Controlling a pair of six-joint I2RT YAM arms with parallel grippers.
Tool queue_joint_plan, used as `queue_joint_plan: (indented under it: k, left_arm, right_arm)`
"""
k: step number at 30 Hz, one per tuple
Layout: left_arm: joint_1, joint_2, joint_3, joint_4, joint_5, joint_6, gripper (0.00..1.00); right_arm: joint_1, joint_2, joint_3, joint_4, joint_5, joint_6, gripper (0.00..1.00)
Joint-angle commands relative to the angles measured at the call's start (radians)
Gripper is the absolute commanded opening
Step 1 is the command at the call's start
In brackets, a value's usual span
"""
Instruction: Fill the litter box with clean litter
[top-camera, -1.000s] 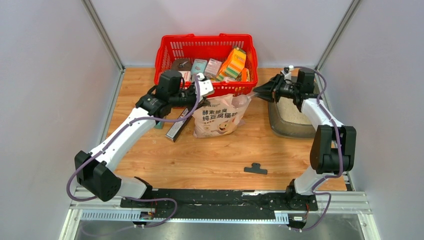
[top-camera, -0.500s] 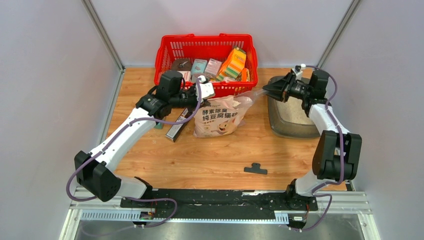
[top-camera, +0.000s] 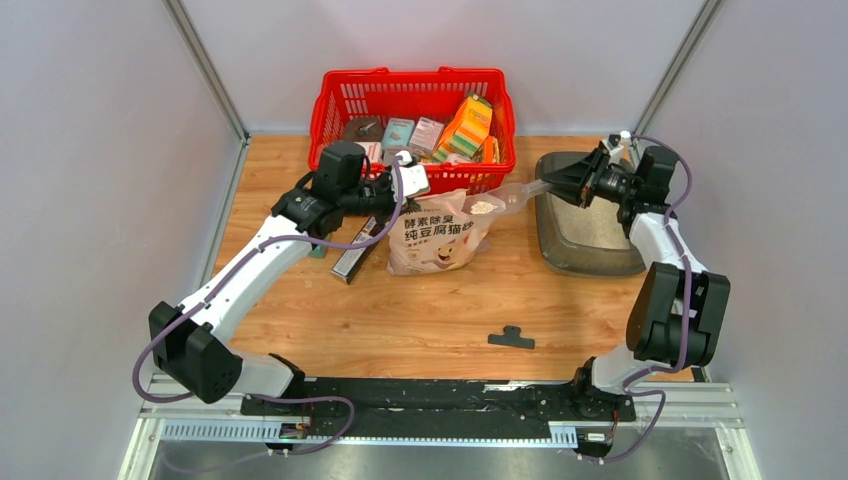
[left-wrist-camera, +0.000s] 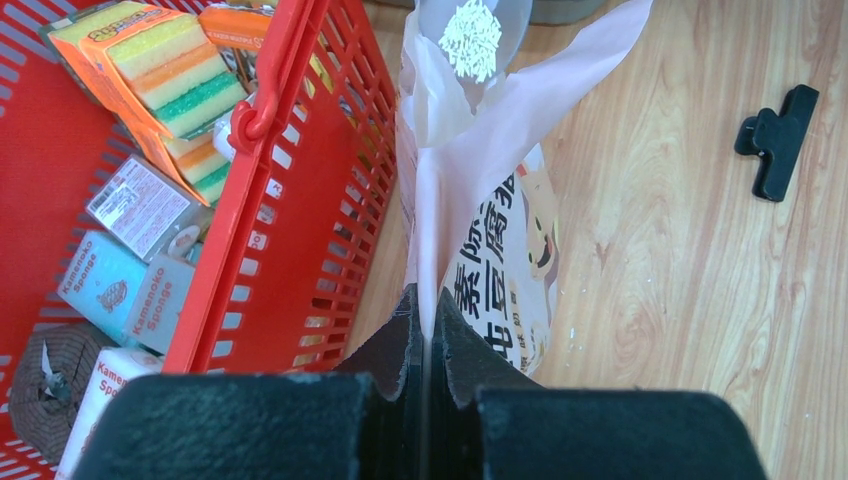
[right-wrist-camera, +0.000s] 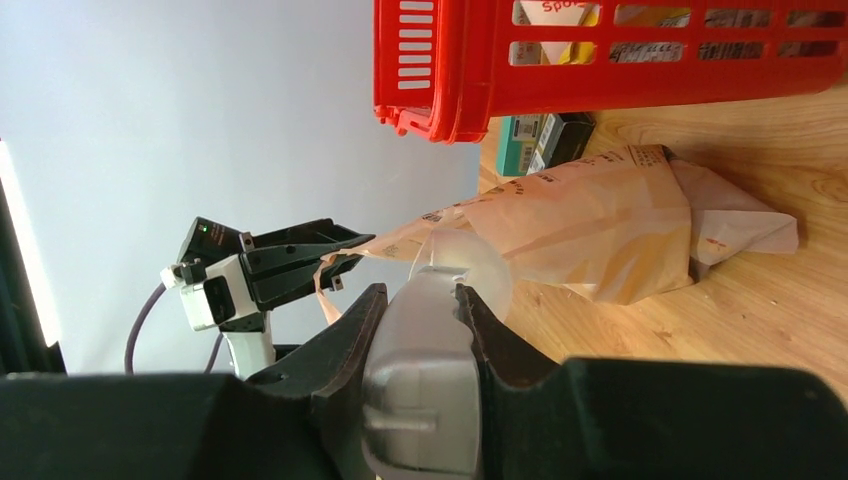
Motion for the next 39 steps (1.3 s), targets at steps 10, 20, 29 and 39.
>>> queue_joint_plan:
  k: [10, 20, 29, 39]
  left_arm:
    - [0.006, -0.044, 0.055, 0.045, 0.016, 0.024, 0.00]
    - [0.006, -0.013, 0.086, 0.025, 0.033, 0.027, 0.00]
    - [0.006, 0.004, 0.107, 0.002, 0.040, 0.027, 0.00]
    - [0.006, -0.004, 0.097, -0.018, 0.053, 0.039, 0.00]
  right_arm:
    - [-0.180, -0.066, 0.025, 0.034, -0.038, 0.024, 0.00]
    - [-0.341, -0.043, 0.027, 0.039, -0.041, 0.010, 0.00]
    - [-0.425, -0.069, -0.007, -0.020, 0.080, -0.078, 0.00]
    - [-0.487, -0.196, -0.090, -0.158, 0.307, -0.218, 0.00]
